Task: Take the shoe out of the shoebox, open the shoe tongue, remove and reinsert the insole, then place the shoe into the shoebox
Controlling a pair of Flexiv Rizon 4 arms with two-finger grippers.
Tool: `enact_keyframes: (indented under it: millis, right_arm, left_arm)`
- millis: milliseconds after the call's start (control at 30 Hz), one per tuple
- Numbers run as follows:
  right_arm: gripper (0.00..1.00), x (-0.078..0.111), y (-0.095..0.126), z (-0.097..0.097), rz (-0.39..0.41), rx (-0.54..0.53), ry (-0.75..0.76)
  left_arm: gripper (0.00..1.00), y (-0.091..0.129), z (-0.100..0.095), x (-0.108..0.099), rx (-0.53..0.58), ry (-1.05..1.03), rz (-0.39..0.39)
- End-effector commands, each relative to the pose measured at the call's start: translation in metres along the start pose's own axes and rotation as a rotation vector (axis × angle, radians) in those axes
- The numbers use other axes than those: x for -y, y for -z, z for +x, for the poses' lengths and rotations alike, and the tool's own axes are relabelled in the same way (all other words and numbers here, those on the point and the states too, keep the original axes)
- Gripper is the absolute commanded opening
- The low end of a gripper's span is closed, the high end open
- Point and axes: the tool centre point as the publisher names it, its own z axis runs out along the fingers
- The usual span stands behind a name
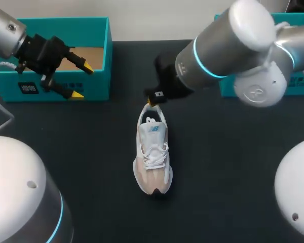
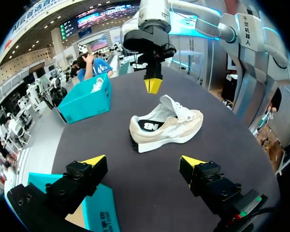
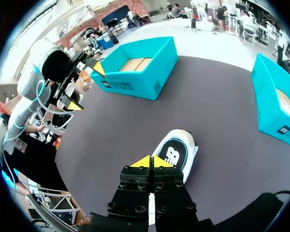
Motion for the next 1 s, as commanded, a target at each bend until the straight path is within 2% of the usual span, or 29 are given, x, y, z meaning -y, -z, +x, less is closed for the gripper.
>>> enact_keyframes:
  millis: [33, 433, 500, 667, 800, 1000]
  right_arm:
    - [0.0, -0.005, -0.004, 0.007, 0.023, 0.334, 0.01]
    - [0.0, -0.005, -0.004, 0.007, 0.023, 0.334, 0.01]
    - [0.0, -0.001, -0.014, 0.001, 0.076, 0.375, -0.014]
    - [0.0, 0.0, -0.028, -0.008, 0.106, 0.464, -0.058]
    - [0.0, 0.009, -0.044, -0.013, 0.162, 0.451, -0.069]
    - [0.0, 0.026, -0.068, -0.017, 0.188, 0.426, -0.105]
  left_arm:
    - [1.0, 0.001, 0.001, 0.0, -0.001, 0.0, -0.002]
    - [1.0, 0.001, 0.001, 0.0, -0.001, 0.0, -0.002]
    - [1.0, 0.001, 0.001, 0.0, -0.001, 0.0, -0.002]
    - [1.0, 0.001, 0.001, 0.0, -0.001, 0.0, -0.002]
    - [1.0, 0.001, 0.001, 0.0, -0.001, 0.0, -0.002]
    - [1.0, 0.001, 0.001, 0.0, -0.001, 0.0, -0.002]
